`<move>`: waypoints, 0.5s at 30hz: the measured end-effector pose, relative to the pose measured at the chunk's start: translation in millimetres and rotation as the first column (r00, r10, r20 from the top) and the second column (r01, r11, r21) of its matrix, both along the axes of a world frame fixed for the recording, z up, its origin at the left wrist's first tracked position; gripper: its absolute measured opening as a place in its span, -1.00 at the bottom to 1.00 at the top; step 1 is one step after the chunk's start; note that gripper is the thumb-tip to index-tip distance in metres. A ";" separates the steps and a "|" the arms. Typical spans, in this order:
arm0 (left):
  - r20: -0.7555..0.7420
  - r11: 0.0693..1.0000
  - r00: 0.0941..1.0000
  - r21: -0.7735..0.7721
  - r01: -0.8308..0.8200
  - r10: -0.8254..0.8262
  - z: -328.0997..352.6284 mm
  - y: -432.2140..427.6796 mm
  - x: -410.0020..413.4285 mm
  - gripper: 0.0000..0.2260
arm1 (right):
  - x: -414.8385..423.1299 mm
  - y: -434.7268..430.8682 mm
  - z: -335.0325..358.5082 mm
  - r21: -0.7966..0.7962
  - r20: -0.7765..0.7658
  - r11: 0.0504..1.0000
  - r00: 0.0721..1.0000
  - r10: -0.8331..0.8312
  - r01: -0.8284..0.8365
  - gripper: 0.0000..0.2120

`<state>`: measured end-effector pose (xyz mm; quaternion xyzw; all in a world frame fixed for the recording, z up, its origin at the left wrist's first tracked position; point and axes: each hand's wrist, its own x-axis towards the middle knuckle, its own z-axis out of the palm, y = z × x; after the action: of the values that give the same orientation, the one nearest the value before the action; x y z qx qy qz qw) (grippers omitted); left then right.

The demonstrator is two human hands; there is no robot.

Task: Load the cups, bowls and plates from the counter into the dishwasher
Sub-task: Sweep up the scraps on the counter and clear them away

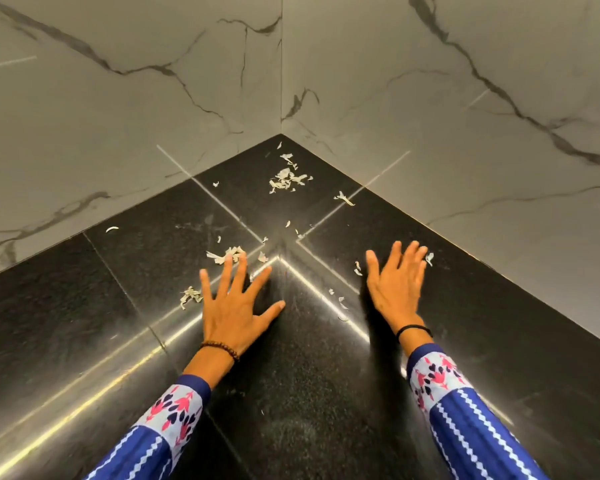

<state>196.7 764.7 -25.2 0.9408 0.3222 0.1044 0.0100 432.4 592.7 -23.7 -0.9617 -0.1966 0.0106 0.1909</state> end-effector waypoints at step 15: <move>-0.040 0.928 0.998 -0.373 0.021 -0.039 -8.1 13.1 20.9 -0.39 | -67.6 49.4 -11.1 0.009 0.004 0.920 0.920 0.393 -0.393 -0.37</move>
<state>217.7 777.8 -33.3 0.9288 0.3219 0.0194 0.1823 364.8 642.1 -34.8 -0.9018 -0.3857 0.0469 0.1891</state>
